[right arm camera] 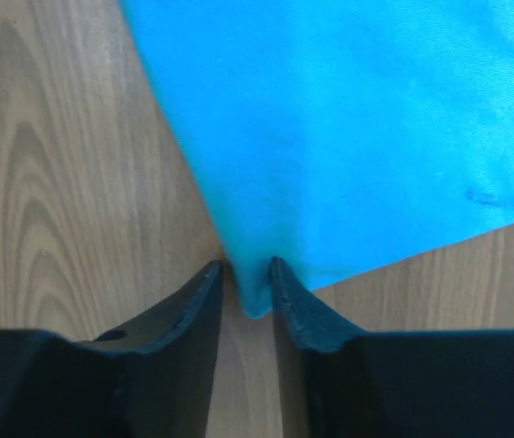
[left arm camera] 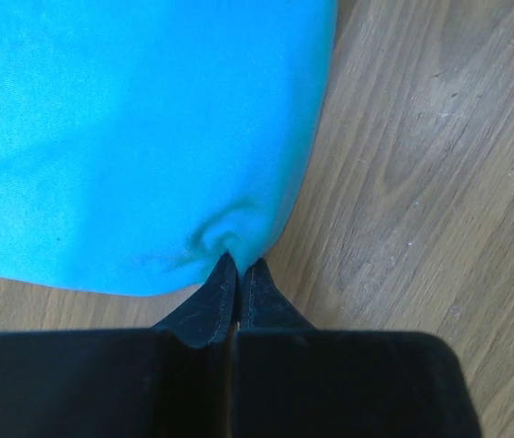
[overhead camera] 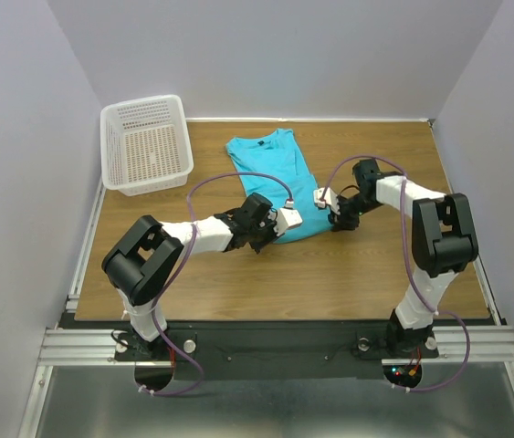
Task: Fold and stack the t-shirts
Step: Fold the tshirt
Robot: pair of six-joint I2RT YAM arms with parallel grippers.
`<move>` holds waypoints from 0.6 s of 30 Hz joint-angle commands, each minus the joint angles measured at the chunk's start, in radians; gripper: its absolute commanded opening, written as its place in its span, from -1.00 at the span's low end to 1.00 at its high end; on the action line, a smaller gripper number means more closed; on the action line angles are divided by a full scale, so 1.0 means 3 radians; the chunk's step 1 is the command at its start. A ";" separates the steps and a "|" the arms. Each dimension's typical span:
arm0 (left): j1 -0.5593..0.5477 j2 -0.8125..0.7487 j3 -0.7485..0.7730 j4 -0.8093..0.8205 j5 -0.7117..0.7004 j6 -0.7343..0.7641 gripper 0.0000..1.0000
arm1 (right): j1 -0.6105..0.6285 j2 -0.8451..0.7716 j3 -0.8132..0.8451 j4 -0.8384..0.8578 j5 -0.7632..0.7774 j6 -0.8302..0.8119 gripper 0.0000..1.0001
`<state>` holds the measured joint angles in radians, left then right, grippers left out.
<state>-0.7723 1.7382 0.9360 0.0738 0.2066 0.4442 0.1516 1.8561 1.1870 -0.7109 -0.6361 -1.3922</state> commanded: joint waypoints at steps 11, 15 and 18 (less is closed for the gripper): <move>-0.0018 -0.0072 0.0004 -0.0200 0.0170 -0.0085 -1.00 | -0.0015 0.0082 -0.0076 -0.0054 0.0295 0.0028 -0.36; -0.0018 -0.0108 -0.0021 -0.0195 0.0191 -0.0085 -1.00 | -0.0004 0.0138 -0.0091 0.0012 0.0336 0.0110 -0.88; -0.0018 -0.0123 -0.0047 -0.0195 0.0201 -0.0090 -1.00 | -0.0009 0.0108 -0.0157 0.0048 0.0336 0.0121 -0.99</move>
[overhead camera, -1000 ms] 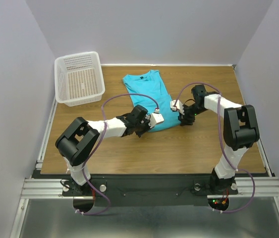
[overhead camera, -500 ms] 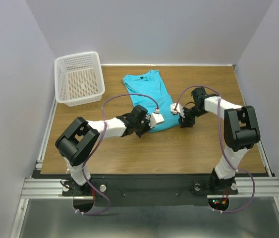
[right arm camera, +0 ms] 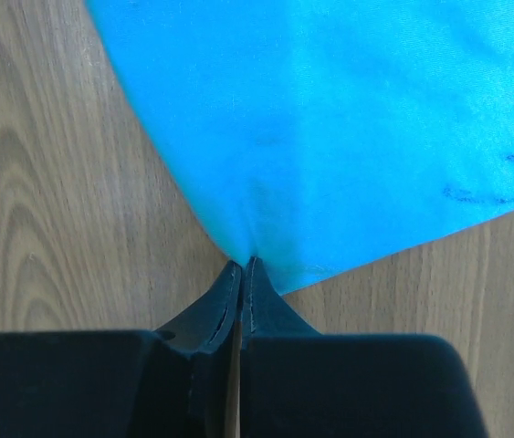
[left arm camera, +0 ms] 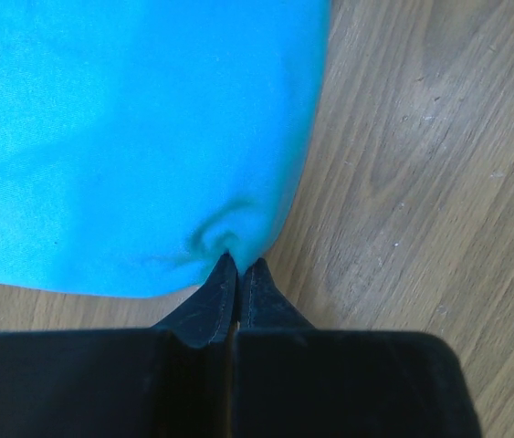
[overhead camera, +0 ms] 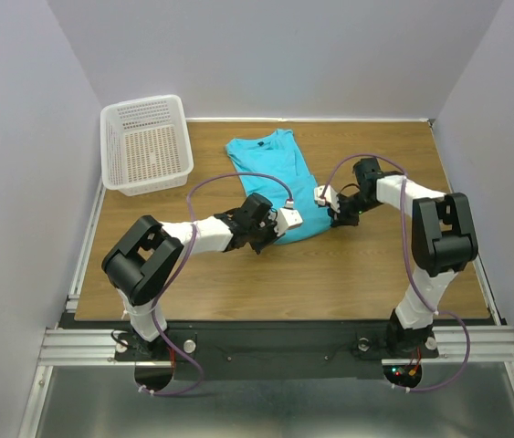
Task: Fold and stack the t-shirts
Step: Fold the tshirt
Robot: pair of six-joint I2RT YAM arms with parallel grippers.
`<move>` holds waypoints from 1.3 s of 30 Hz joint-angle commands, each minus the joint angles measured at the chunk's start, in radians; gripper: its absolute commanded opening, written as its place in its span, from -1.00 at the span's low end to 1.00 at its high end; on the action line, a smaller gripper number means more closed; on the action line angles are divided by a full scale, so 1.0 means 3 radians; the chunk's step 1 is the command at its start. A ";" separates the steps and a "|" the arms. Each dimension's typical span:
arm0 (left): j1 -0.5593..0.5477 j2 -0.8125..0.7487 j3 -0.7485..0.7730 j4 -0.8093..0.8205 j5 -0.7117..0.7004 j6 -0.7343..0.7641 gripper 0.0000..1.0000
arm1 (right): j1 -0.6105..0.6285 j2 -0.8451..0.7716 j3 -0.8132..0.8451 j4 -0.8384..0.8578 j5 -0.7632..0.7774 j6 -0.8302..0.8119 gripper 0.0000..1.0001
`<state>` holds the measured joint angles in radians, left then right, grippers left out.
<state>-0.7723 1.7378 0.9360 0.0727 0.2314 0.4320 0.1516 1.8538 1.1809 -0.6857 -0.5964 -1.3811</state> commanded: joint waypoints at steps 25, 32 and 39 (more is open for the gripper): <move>-0.0008 -0.1114 -0.0108 -0.0313 0.0476 -0.0371 -1.00 | -0.0015 -0.1178 -0.0096 -0.0071 -0.0579 0.1167 -0.99; -0.0013 -0.1472 -0.0221 -0.0401 0.0696 -0.0606 -1.00 | -0.0020 -0.1781 -0.0122 -0.0097 -0.0487 0.1617 -0.99; -0.0013 -0.1855 -0.0236 -0.0554 0.0896 -0.0775 -1.00 | -0.0020 -0.2027 0.0067 -0.0271 -0.0563 0.1904 -0.99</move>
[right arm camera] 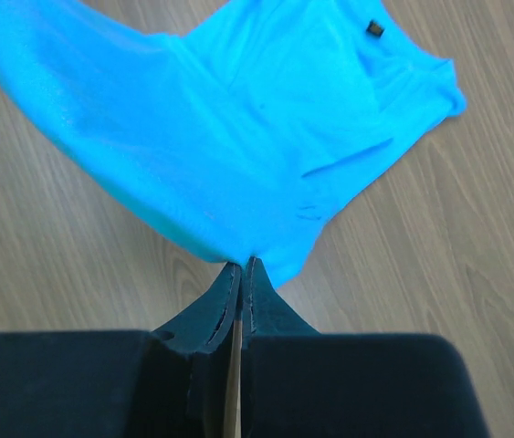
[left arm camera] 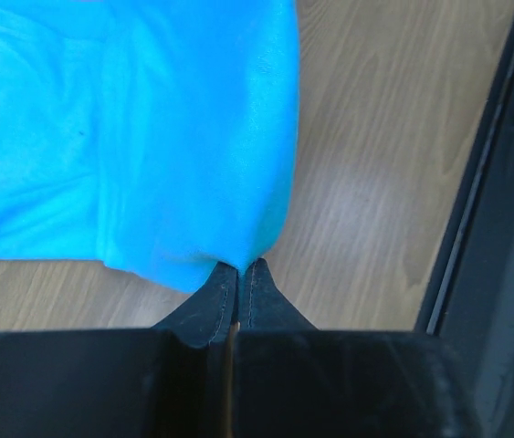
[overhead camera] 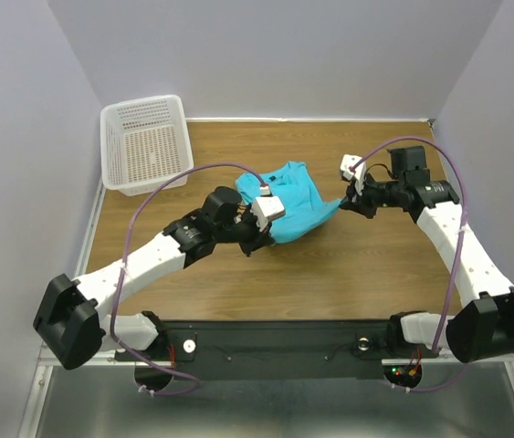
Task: Fold and stack the t-shirts
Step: Fold the tshirt
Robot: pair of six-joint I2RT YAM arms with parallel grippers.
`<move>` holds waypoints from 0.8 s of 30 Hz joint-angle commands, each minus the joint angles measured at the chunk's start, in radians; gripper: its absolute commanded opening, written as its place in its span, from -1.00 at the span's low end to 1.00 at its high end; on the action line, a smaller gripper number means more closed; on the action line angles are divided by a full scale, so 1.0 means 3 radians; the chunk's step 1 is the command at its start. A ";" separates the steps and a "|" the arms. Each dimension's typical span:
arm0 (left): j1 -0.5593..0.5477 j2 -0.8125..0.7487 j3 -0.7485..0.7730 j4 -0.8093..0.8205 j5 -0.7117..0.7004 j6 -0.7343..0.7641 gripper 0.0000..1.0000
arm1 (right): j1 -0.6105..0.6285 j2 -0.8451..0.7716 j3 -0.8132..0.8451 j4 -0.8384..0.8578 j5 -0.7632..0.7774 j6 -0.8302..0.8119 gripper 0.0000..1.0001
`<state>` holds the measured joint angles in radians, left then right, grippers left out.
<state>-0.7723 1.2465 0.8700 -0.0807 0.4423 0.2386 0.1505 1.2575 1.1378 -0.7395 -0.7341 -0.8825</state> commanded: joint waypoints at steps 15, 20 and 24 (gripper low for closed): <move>0.0575 0.0380 0.0286 0.0023 0.0213 -0.0039 -1.00 | -0.0001 0.1325 0.1279 -0.0056 -0.0150 0.0313 -0.99; 0.0825 0.0585 0.0388 0.0085 0.0233 0.0063 -1.00 | 0.0015 0.1724 0.1551 -0.0051 -0.0140 0.0339 -0.99; 0.0923 0.0774 0.0505 0.0090 0.0228 0.0156 -1.00 | 0.0061 0.1974 0.1811 -0.0041 -0.0115 0.0380 -0.99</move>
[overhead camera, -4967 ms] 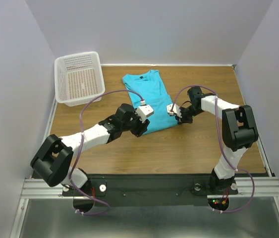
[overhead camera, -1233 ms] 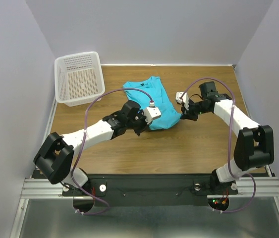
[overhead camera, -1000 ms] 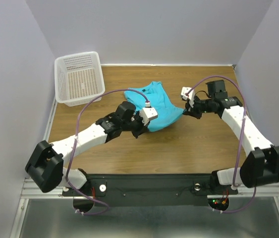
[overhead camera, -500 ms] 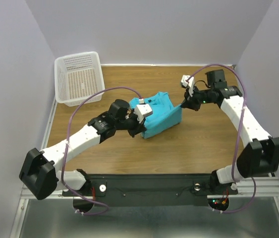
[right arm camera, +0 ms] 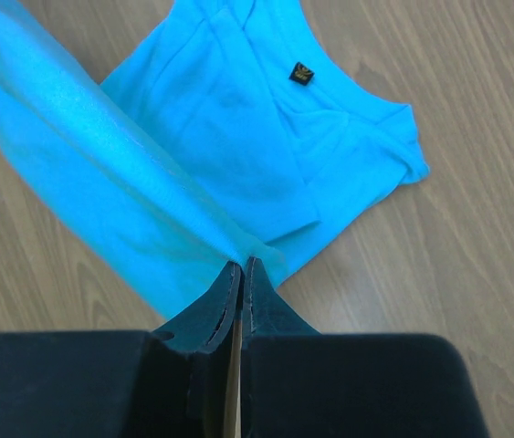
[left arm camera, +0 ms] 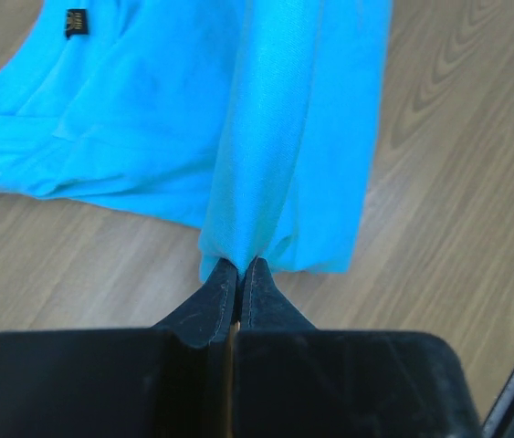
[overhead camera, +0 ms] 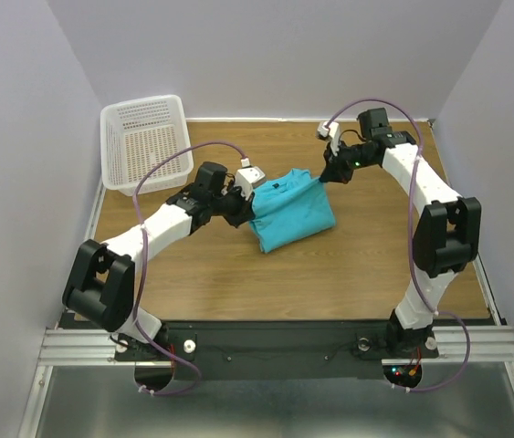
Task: Fold and stack the t-shirts
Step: Fold the tshirt
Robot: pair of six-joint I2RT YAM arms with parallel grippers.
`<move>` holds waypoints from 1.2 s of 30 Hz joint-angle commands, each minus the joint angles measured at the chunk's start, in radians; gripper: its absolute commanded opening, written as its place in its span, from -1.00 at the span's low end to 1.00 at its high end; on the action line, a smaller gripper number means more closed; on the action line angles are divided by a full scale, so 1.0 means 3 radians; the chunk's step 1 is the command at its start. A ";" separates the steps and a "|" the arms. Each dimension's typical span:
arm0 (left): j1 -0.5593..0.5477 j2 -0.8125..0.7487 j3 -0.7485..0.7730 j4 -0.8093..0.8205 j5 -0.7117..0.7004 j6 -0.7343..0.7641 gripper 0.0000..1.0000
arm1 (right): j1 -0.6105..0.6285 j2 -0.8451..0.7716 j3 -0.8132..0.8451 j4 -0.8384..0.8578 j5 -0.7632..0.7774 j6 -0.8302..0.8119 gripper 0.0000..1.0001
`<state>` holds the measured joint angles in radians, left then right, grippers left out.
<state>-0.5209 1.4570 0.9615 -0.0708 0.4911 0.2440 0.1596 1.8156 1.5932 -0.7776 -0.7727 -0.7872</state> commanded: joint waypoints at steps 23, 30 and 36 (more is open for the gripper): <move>0.0279 0.0849 0.0773 0.0077 -0.0466 0.0220 -1.00 | 0.0102 0.0973 0.1030 0.0276 0.0106 0.0302 -0.99; 0.0294 0.0896 0.0788 0.0072 -0.0522 0.0250 -1.00 | 0.0107 0.1065 0.1065 0.0363 0.0142 0.0369 -0.99; 0.0325 0.0972 0.0850 0.0093 -0.0548 0.0225 -1.00 | 0.0102 0.1117 0.1096 0.0414 0.0172 0.0425 -0.99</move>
<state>-0.4366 1.7462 1.1660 -0.0525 0.3431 0.3023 0.1848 2.1479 1.8675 -0.7128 -0.7326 -0.6815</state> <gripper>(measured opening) 0.047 0.034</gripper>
